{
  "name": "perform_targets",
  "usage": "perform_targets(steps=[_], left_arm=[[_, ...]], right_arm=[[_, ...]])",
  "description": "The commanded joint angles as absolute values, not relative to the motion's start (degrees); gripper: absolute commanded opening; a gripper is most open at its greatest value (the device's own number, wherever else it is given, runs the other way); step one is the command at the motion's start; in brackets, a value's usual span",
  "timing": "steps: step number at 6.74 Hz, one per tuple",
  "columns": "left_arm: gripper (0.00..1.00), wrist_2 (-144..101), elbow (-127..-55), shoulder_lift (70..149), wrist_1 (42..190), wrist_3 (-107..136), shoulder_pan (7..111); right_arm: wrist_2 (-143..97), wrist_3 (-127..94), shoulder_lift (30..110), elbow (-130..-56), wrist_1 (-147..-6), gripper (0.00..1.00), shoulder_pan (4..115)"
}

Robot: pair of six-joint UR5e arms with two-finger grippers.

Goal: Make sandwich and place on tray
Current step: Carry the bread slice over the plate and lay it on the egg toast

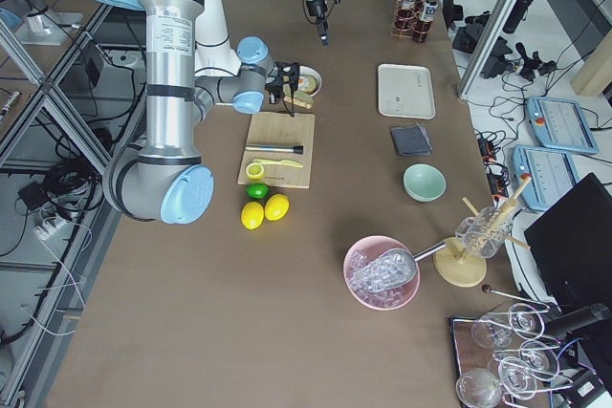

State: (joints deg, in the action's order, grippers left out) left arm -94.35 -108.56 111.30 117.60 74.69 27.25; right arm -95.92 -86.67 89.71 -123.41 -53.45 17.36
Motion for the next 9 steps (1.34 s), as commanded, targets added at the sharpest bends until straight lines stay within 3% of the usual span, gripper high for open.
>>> perform_targets(steps=[1,5,9], left_arm=[[0.99,-94.4,-108.3,111.3,117.6,72.2,27.3],[0.99,-94.3,-107.9,111.4,117.6,72.2,27.3],[0.99,-94.3,-107.8,111.4,117.6,72.2,27.2]], right_arm=[[-93.7,-86.7,79.9,-119.6,-58.1,0.00,15.6],[-89.5,-86.1,69.2,-112.3,-60.9,0.00,12.9],[-87.9,-84.4,70.7,-111.6,-60.7,0.00,10.9]])
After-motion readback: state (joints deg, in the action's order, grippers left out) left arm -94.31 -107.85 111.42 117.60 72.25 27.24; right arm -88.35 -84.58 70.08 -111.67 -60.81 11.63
